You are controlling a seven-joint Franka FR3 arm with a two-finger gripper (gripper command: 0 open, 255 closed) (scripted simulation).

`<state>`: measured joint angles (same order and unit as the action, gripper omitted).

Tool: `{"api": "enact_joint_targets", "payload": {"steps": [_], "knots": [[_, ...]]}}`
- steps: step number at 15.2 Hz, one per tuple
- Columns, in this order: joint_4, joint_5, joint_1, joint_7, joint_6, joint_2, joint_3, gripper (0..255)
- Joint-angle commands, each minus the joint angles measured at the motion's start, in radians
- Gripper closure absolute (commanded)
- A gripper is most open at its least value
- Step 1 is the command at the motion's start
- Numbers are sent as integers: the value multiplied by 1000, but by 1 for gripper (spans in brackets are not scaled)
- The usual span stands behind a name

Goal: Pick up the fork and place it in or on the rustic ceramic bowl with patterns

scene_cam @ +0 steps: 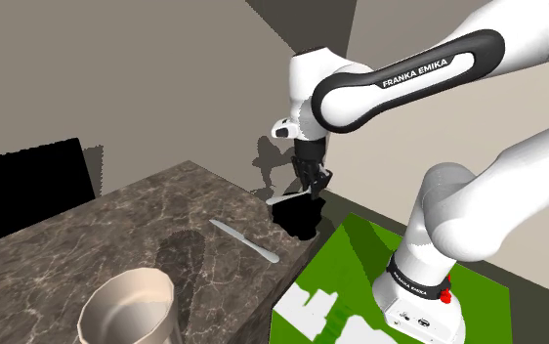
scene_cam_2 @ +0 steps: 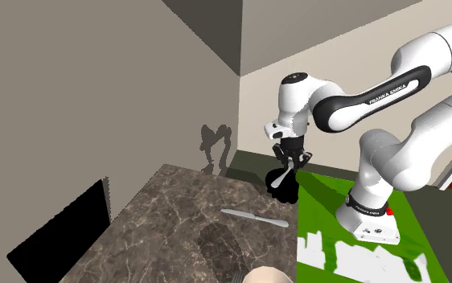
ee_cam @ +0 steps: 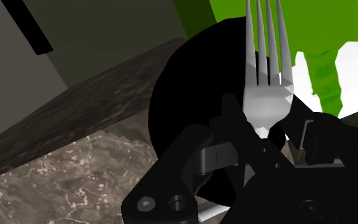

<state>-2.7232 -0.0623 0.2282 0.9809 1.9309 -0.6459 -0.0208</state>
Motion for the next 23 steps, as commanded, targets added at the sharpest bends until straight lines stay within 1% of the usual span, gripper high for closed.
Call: {"api": "enact_joint_targets", "payload": {"steps": [1,5,6,11,15,23], "knots": [[-1,0,0,0,2,1,0,255],[-1,0,0,0,2,1,0,255],[-1,0,0,0,2,1,0,0],[-1,0,0,0,2,1,0,0],[118,7,4,1,-132,-15,6,0],[117,7,4,2,-132,-15,6,0]]}}
